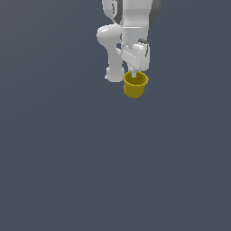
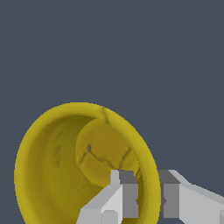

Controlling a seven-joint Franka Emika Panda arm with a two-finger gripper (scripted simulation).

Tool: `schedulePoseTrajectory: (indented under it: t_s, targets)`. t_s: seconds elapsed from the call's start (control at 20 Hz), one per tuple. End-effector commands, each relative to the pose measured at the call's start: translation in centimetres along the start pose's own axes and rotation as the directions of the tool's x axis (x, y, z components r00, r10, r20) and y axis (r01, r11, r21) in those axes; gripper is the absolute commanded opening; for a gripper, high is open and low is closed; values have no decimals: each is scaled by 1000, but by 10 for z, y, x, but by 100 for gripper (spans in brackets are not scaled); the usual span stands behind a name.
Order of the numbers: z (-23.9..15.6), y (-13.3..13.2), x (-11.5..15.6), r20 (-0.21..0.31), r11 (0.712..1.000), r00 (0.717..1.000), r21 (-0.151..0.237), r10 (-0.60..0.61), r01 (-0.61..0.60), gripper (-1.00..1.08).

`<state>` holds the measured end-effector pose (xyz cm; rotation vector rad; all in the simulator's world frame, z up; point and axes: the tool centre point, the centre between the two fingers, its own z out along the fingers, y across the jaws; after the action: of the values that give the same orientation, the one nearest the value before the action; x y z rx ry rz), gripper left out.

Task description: Pick up the object and move it to a goal position.

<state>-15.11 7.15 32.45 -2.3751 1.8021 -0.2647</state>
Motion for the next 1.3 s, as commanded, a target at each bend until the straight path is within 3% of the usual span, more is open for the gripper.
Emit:
schedulePoseTrajectory:
  t_s: [0.0,0.7,1.25]
  targets:
    - [-24,-1,1,0,1000,1000,3,0,0,-100]
    - [-145,-7,5,5,1000,1000,3,-4,4,-100]
    - [-190,-13,7,6,1000,1000,2,-5,5,-100]
